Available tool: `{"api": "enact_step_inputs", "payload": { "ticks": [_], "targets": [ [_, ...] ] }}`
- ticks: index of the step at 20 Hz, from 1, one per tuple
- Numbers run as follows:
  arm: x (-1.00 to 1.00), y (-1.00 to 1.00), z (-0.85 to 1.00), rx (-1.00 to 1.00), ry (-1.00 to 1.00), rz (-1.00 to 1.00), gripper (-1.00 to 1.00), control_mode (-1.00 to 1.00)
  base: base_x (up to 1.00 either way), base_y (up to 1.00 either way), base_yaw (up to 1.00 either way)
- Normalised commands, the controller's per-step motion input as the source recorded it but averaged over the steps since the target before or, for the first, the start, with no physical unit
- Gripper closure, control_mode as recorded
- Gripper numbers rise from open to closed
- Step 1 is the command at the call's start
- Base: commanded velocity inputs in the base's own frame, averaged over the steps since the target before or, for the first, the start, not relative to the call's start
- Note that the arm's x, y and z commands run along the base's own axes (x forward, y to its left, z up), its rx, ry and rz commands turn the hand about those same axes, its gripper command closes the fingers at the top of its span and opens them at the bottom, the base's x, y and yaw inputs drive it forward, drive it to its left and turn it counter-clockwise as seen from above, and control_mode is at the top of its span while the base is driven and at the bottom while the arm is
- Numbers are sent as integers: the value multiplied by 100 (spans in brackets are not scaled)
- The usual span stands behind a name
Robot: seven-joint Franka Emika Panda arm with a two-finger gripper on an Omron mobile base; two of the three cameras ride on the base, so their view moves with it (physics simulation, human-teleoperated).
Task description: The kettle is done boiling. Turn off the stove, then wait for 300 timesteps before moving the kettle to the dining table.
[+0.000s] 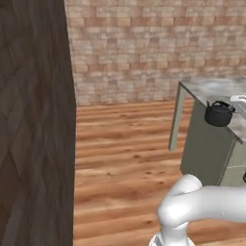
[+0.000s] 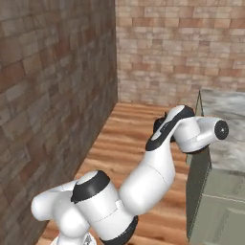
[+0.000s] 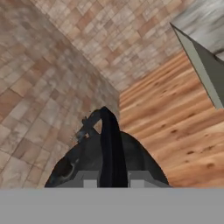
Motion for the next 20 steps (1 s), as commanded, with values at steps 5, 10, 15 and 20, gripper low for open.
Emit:
{"api": "enact_step_inputs", "payload": {
  "ticks": [5, 10, 15, 20],
  "targets": [
    [0, 0, 0, 0, 0, 0, 100, 100, 84, 61, -43],
    [0, 0, 0, 0, 0, 0, 100, 100, 78, 66, -44],
    [0, 0, 0, 0, 0, 0, 100, 100, 75, 67, -44],
    [0, 0, 0, 0, 0, 0, 100, 100, 74, 69, -43]
  ]
}}
